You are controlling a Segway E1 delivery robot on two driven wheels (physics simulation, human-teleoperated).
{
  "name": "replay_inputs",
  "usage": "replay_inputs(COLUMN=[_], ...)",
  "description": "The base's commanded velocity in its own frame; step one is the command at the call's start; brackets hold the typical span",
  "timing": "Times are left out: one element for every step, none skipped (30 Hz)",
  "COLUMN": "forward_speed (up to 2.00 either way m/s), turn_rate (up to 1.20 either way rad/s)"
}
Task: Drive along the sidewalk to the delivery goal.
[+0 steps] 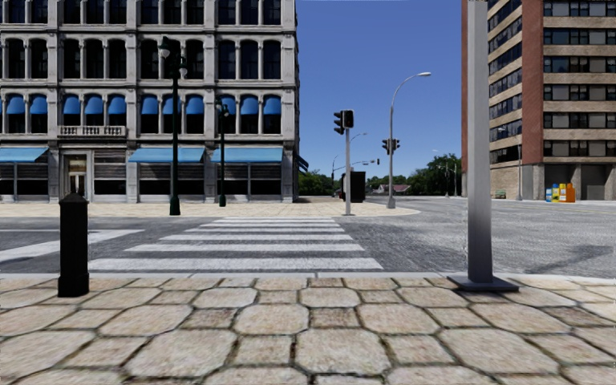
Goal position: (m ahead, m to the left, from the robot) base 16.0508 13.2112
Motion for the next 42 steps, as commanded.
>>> replay_inputs(forward_speed=[2.0, 2.0, 2.0, 2.0, 2.0, 2.0, 2.0, 2.0, 2.0, 2.0, 2.0, 2.0, 2.0, 2.0, 2.0, 2.0, 2.0, 2.0, 2.0, 2.0, 2.0, 2.0, 2.0, 2.0, 2.0, 2.0, 2.0, 2.0, 2.0, 2.0, 2.0, 2.0, 2.0, 2.0, 2.0, 2.0, 2.0, 2.0, 2.0, 2.0, 2.0, 2.0], turn_rate=[0.0, 0.0, 0.0, 0.0, 0.0, 0.0, 0.0, 0.0, 0.0, 0.0, 0.0, 0.0, 0.0, 0.0, 0.0, 0.0, 0.0, 0.0, 0.0, 0.0, 0.0, 0.0, 0.0, 0.0, 0.0, 0.0, 0.0, 0.0, 0.0, 0.0, 0.0, 0.0, 0.0, 0.0, 0.0, 0.0, 0.0, 0.0, 0.0, 0.0, 0.0, 0.0])
